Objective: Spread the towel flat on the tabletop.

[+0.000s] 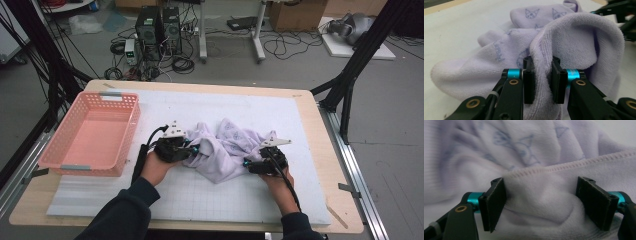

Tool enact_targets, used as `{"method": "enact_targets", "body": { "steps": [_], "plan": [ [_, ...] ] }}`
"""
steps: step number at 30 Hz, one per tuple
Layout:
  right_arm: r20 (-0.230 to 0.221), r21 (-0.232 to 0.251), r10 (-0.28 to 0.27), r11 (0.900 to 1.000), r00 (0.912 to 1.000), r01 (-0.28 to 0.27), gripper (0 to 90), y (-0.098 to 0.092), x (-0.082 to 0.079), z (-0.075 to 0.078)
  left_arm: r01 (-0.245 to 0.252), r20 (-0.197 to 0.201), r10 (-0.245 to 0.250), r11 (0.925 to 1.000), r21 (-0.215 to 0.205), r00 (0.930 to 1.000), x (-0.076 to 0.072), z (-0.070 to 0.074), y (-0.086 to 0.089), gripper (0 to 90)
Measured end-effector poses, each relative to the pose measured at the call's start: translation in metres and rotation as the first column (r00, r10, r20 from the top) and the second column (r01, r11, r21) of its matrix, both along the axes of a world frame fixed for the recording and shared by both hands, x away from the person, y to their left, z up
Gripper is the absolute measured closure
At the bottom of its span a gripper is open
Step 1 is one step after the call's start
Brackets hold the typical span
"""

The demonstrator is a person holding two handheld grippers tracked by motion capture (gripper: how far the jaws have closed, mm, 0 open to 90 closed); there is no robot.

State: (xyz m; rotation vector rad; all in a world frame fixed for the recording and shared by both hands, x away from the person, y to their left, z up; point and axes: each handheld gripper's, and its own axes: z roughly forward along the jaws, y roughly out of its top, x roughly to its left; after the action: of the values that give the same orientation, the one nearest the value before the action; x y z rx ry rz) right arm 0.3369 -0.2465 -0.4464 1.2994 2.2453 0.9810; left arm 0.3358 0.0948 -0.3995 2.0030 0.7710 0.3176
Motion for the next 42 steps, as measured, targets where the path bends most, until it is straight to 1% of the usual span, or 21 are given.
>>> {"method": "enact_targets", "body": {
  "steps": [2,5,8,10,11,13,15,16,17,18,20,22,24,26,28,30,33,34,37,39,42],
  "plan": [
    [-0.005,0.006,-0.029,1.000,0.9996,0.029,43.8,-0.004,0.006,0.003,-0.006,0.000,0.006,1.0000,-0.001,1.0000,-0.006,-0.002,0.008,75.7],
    [-0.005,0.006,-0.005,1.000,1.0000,0.005,71.4,-0.009,0.016,0.006,-0.009,-0.017,0.008,0.9996,-0.025,0.9998,-0.015,-0.006,0.018,76.0],
    [0.019,-0.039,-0.003,0.999,0.9998,0.004,77.0,-0.013,0.029,0.010,0.007,-0.016,-0.008,0.9995,-0.032,0.9998,-0.025,-0.008,0.021,76.3],
    [0.043,-0.091,-0.041,0.995,0.9982,0.045,77.4,-0.018,0.041,0.012,0.026,-0.008,-0.026,0.9993,-0.025,0.9996,-0.033,-0.009,0.019,76.5],
    [0.060,-0.100,-0.070,0.992,0.9957,0.076,77.4,-0.022,0.048,0.013,0.036,-0.009,-0.036,0.9990,-0.027,0.9993,-0.037,-0.010,0.018,76.6],
    [0.078,-0.112,-0.155,0.980,0.9847,0.164,77.3,-0.032,0.060,0.014,0.060,-0.012,-0.061,0.9979,-0.023,0.9981,-0.044,-0.012,0.014,76.8],
    [0.090,-0.087,-0.238,0.965,0.9670,0.246,76.4,-0.043,0.067,0.013,0.082,-0.017,-0.083,0.9965,-0.017,0.9964,-0.049,-0.014,0.011,76.8],
    [0.081,-0.049,-0.266,0.961,0.9605,0.271,74.6,-0.048,0.069,0.012,0.093,-0.022,-0.093,0.9955,-0.017,0.9954,-0.051,-0.015,0.010,76.7],
    [0.067,-0.002,-0.279,0.960,0.9580,0.280,72.4,-0.051,0.069,0.011,0.099,-0.027,-0.099,0.9948,-0.024,0.9947,-0.052,-0.016,0.009,76.5],
    [0.064,0.017,-0.283,0.959,0.9569,0.283,68.0,-0.052,0.068,0.012,0.107,-0.034,-0.108,0.9937,-0.034,0.9936,-0.053,-0.017,0.009,75.6],
    [0.082,0.008,-0.274,0.962,0.9584,0.274,59.4,-0.050,0.063,0.015,0.105,-0.043,-0.107,0.9931,-0.052,0.9933,-0.053,-0.018,0.009,70.9],
    [0.118,0.025,-0.263,0.965,0.9576,0.262,52.8,-0.050,0.053,0.023,0.087,-0.041,-0.091,0.9931,-0.079,0.9950,-0.052,-0.017,0.011,64.5],
    [0.151,0.039,-0.257,0.966,0.9546,0.254,45.7,-0.048,0.044,0.031,0.057,-0.039,-0.062,0.9906,-0.125,0.9973,-0.051,-0.013,0.014,54.6],
    [0.171,0.030,-0.240,0.971,0.9554,0.239,43.4,-0.043,0.033,0.039,0.040,-0.027,-0.045,0.9886,-0.145,0.9986,-0.050,-0.008,0.019,46.8],
    [0.196,0.047,-0.208,0.978,0.9582,0.203,42.1,-0.038,0.023,0.045,0.022,0.000,-0.022,0.9864,-0.163,0.9998,-0.050,-0.001,0.026,42.3],
    [0.201,0.057,-0.170,0.985,0.9646,0.162,40.8,-0.029,0.014,0.050,0.003,0.025,0.002,0.9834,-0.182,0.9997,-0.049,0.006,0.033,39.8],
    [0.200,0.079,-0.082,0.995,0.9765,0.067,36.7,-0.010,0.003,0.052,-0.034,0.060,0.047,0.9783,-0.204,0.9971,-0.046,0.018,0.046,38.5],
    [0.193,0.087,-0.028,0.996,0.9808,0.011,35.9,0.000,0.001,0.050,-0.043,0.068,0.058,0.9772,-0.208,0.9960,-0.045,0.020,0.048,38.0],
    [0.151,0.092,0.084,0.991,0.9850,-0.099,32.5,0.024,0.000,0.040,-0.074,0.080,0.093,0.9719,-0.223,0.9924,-0.041,0.026,0.057,37.7],
    [0.107,0.077,0.162,0.982,0.9809,-0.171,33.0,0.043,0.000,0.029,-0.086,0.085,0.109,0.9685,-0.234,0.9904,-0.040,0.028,0.062,37.7],
    [0.034,0.033,0.244,0.969,0.9692,-0.245,41.6,0.062,0.000,0.010,-0.101,0.083,0.123,0.9684,-0.228,0.9889,-0.038,0.029,0.067,37.7]
  ]
}}
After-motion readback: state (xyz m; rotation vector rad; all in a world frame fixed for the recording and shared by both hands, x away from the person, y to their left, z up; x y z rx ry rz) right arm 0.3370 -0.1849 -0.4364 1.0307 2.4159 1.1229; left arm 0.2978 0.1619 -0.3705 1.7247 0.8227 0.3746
